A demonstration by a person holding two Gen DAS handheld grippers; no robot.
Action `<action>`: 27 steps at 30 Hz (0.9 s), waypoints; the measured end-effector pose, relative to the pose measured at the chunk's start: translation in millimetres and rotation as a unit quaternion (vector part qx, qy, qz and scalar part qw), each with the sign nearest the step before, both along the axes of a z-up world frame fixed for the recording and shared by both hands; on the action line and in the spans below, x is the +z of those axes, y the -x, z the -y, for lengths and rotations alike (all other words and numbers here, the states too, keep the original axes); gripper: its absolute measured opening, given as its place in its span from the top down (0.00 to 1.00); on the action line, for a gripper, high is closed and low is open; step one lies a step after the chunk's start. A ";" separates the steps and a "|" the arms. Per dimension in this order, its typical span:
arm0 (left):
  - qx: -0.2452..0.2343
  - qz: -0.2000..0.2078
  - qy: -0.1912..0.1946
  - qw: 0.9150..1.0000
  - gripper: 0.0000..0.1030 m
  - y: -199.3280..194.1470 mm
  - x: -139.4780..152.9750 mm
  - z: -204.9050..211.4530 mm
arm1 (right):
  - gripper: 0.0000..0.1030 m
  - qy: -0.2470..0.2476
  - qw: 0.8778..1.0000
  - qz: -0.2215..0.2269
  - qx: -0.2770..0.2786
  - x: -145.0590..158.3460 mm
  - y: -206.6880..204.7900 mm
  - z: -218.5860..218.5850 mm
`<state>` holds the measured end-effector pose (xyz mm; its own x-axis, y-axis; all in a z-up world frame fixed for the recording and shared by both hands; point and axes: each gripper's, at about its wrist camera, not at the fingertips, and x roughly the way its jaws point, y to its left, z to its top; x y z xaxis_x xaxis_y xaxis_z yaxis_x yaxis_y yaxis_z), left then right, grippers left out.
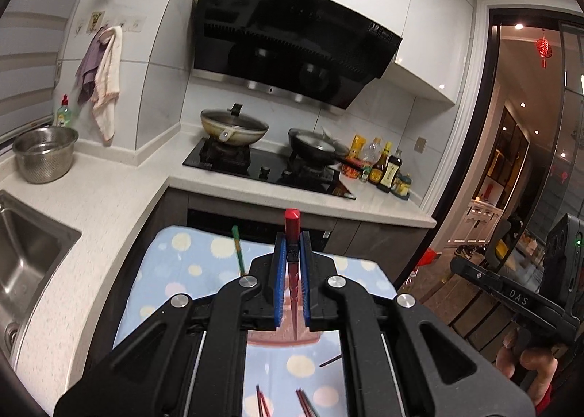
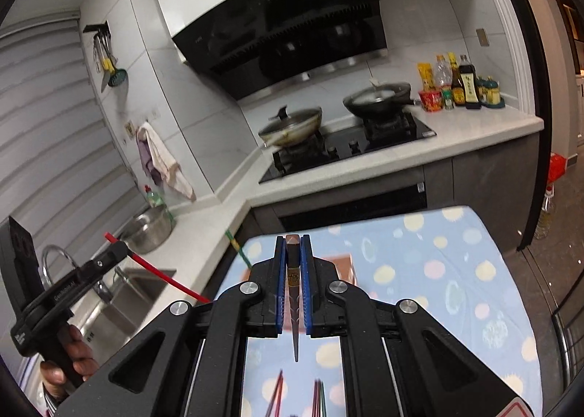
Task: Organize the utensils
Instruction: 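Lower the red chopstick into the pink caddy with the left tool while the right tool lowers the brown one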
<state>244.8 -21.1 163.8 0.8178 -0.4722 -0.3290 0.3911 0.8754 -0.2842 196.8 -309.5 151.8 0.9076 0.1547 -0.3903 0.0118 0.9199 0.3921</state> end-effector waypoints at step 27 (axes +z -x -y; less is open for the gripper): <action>-0.002 -0.049 -0.029 0.998 0.93 -106.6 -62.0 33.9 | 0.92 -0.002 0.999 -0.051 -0.017 -58.4 -121.3 2.9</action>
<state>351.4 -55.1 101.9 0.7786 -0.4529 -0.4343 0.3675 0.8901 -0.2694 318.1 -312.4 93.4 0.8681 0.1268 -0.4800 0.0826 0.9165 0.3915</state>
